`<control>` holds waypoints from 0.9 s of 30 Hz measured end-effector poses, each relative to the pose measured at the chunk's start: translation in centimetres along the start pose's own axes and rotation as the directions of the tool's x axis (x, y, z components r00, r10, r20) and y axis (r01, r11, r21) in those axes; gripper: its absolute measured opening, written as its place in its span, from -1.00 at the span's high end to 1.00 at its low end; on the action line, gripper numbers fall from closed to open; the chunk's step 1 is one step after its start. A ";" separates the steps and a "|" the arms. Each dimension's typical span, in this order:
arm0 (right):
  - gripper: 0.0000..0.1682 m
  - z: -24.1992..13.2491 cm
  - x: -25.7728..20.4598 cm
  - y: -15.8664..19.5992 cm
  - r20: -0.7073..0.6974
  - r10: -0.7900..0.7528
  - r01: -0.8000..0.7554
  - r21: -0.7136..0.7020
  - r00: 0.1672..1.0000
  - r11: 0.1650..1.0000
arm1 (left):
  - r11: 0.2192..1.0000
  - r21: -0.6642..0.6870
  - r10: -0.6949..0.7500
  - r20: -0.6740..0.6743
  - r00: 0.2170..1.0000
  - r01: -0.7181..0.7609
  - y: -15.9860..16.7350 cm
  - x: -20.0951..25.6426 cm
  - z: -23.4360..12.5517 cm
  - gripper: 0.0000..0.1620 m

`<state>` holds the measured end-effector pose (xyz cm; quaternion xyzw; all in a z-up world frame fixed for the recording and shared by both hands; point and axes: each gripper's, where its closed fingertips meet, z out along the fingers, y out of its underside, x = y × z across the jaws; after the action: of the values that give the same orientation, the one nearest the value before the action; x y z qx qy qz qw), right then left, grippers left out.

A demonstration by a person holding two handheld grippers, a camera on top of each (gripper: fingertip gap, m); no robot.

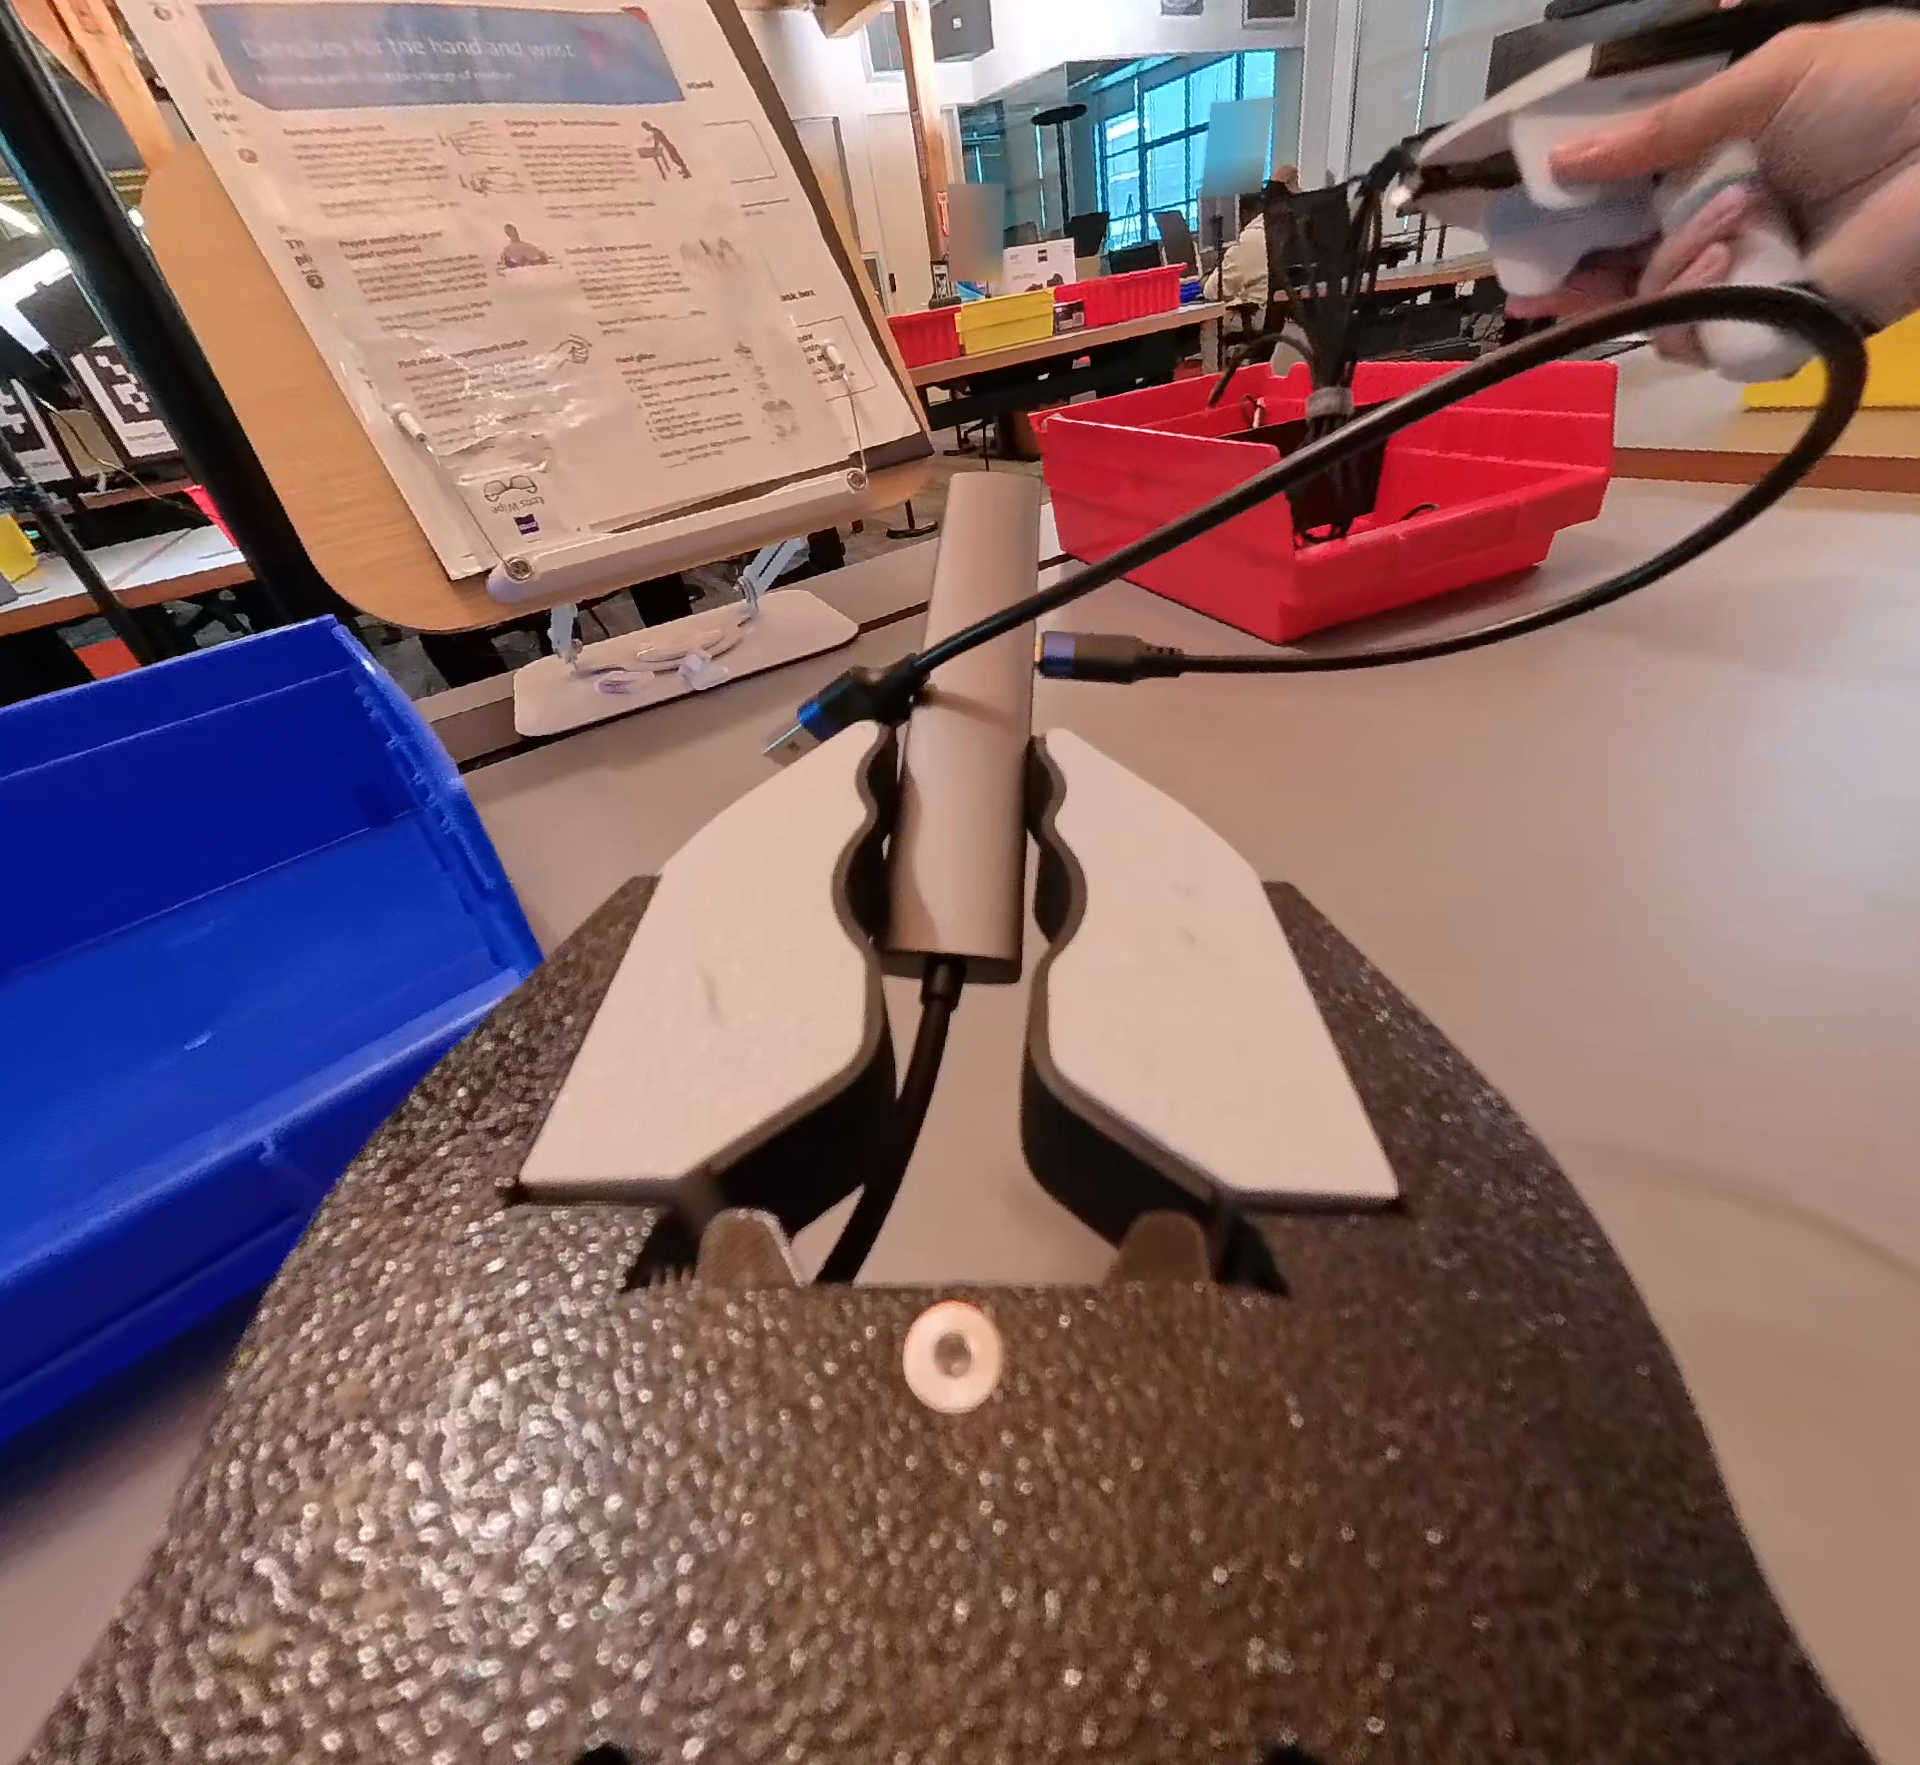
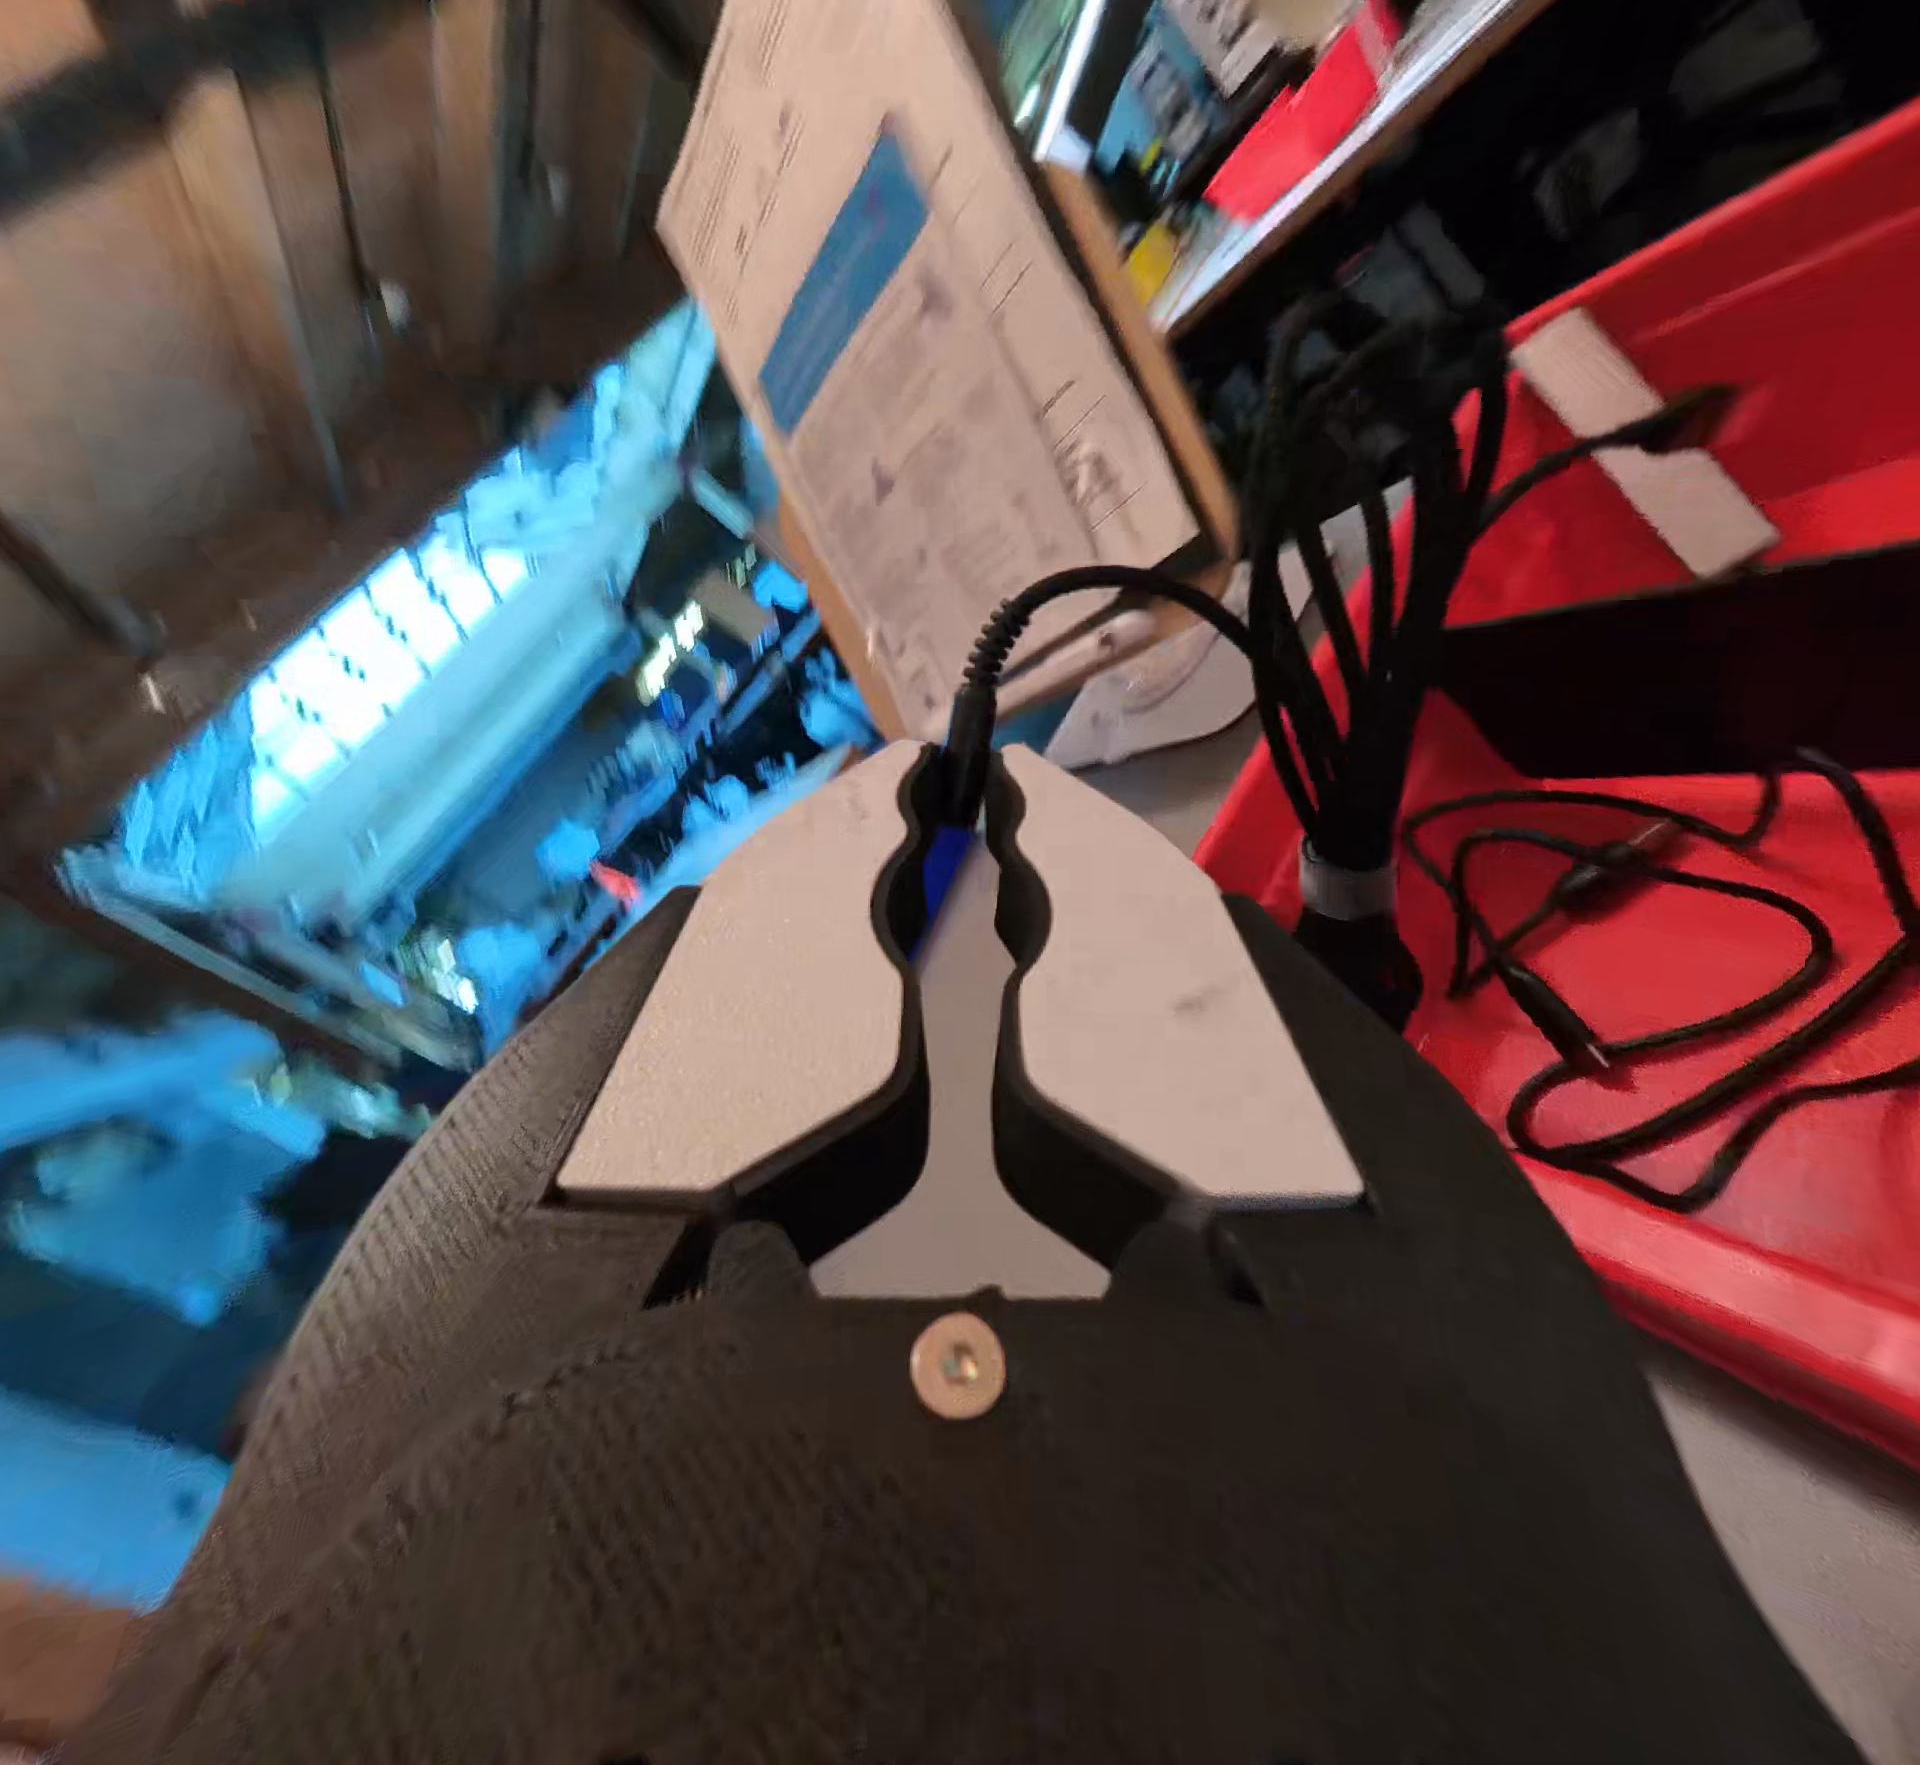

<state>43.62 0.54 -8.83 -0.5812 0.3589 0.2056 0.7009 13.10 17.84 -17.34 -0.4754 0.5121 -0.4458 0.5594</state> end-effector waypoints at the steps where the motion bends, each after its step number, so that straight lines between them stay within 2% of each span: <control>1: 0.90 -0.4 1.3 -0.2 -0.025 0.058 -0.057 0.054 0.998 0.997 | 1.000 0.001 0.000 -0.001 1.000 0.000 0.0 0.0 0.0 0.71; 4: 0.90 -2.2 5.2 0.2 -0.161 0.122 -0.099 0.142 0.979 0.985 | 1.000 0.004 -0.001 0.002 1.000 0.000 0.0 -0.1 -0.1 0.71; 7: 0.90 -3.5 7.9 1.6 -0.281 0.160 -0.142 0.083 0.946 0.986 | 1.000 0.007 -0.017 0.002 1.000 0.017 0.1 -0.4 -0.1 0.71; 8: 0.90 -3.9 8.7 2.2 -0.339 0.114 -0.118 0.007 0.934 0.993 | 1.000 0.008 -0.025 0.000 1.000 0.025 0.1 -0.4 -0.1 0.71; 10: 0.83 -5.2 10.4 2.3 -0.492 -0.077 0.010 -0.138 0.867 0.990 | 0.999 0.008 -0.037 -0.004 0.999 0.037 0.1 -0.3 0.0 0.71; 12: 0.63 -7.0 11.9 0.6 -0.627 -0.309 0.176 -0.266 0.716 0.948 | 0.999 0.005 -0.031 -0.007 0.999 0.031 0.2 -0.2 0.0 0.71; 13: 0.63 -7.6 12.3 -0.1 -0.650 -0.409 0.243 -0.334 0.640 0.911 | 1.000 0.006 -0.028 -0.007 1.000 0.028 0.2 -0.2 0.0 0.71; 14: 0.65 -7.8 12.5 -0.3 -0.648 -0.487 0.282 -0.401 0.585 0.872 | 1.000 0.006 -0.029 -0.009 1.000 0.029 0.1 -0.1 0.0 0.71; 16: 0.60 -7.7 12.6 0.1 -0.622 -0.569 0.288 -0.499 0.538 0.817 | 1.000 0.004 -0.031 -0.014 0.999 0.031 0.2 0.0 0.1 0.71; 19: 0.56 -6.6 11.3 0.4 -0.577 -0.627 0.349 -0.526 0.523 0.776 | 1.000 -0.002 -0.024 -0.014 1.000 0.024 0.3 0.1 0.1 0.71; 22: 0.65 -5.6 10.7 1.8 -0.515 -0.673 0.375 -0.570 0.530 0.731 | 1.000 0.001 -0.025 -0.014 1.000 0.025 0.3 0.0 0.1 0.71; 24: 0.57 -5.9 10.6 2.5 -0.516 -0.687 0.355 -0.601 0.513 0.716 | 1.000 -0.004 -0.030 -0.016 0.999 0.030 0.3 0.0 0.1 0.71; 25: 0.49 -5.6 9.5 3.0 -0.503 -0.679 0.374 -0.580 0.535 0.724 | 0.999 -0.008 -0.034 -0.019 0.999 0.034 0.4 0.0 0.1 0.71; 27: 0.43 -3.9 5.4 5.7 -0.398 -0.638 0.415 -0.514 0.659 0.750 | 0.999 -0.015 -0.045 -0.027 0.999 0.045 0.5 -0.1 0.2 0.71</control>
<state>42.16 -2.54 -16.91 -0.8181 0.3097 -0.1224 0.4690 13.29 17.99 -17.83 -0.4848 0.5121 -0.4610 0.5387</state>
